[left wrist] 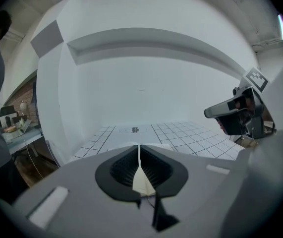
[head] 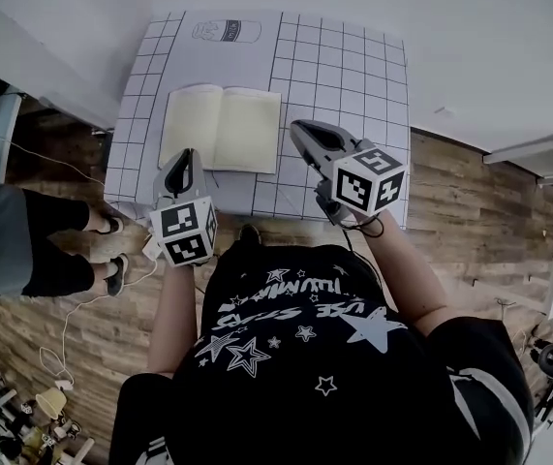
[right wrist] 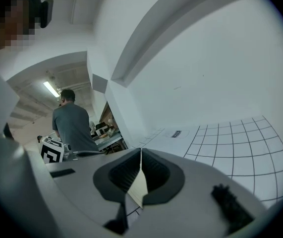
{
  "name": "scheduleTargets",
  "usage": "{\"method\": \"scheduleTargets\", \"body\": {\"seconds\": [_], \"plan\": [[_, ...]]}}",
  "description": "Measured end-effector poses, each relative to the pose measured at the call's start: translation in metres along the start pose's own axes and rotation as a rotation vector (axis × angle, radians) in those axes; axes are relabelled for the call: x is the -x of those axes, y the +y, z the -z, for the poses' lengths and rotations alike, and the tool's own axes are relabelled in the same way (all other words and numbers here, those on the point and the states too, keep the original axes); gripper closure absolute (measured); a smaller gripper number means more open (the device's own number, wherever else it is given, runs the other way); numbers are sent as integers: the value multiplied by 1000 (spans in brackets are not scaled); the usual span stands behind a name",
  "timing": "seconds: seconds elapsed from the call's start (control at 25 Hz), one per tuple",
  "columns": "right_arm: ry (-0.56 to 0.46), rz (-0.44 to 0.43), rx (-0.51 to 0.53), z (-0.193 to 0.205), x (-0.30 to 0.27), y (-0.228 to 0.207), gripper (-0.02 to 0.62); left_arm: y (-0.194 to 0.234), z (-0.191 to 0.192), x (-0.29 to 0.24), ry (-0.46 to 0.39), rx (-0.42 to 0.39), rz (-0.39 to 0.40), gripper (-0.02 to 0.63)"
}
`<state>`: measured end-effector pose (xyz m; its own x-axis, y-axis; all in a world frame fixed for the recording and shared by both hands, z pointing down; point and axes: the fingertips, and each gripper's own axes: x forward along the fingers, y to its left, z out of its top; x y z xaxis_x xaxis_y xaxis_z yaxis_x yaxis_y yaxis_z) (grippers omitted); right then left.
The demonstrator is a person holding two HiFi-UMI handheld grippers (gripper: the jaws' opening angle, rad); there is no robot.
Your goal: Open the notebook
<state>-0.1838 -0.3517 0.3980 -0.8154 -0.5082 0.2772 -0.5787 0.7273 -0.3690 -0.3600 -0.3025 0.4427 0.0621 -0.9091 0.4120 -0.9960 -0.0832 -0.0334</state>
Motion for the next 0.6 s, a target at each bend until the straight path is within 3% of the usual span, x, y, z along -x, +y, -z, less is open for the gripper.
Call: {"method": "scheduleTargets", "body": {"seconds": [0.2, 0.6], "plan": [[-9, -13, 5, -1, 38, -10, 578, -35, 7, 13, 20, 39, -6, 596], [-22, -56, 9, 14, 113, -29, 578, -116, -3, 45, -30, 14, -15, 597]]}}
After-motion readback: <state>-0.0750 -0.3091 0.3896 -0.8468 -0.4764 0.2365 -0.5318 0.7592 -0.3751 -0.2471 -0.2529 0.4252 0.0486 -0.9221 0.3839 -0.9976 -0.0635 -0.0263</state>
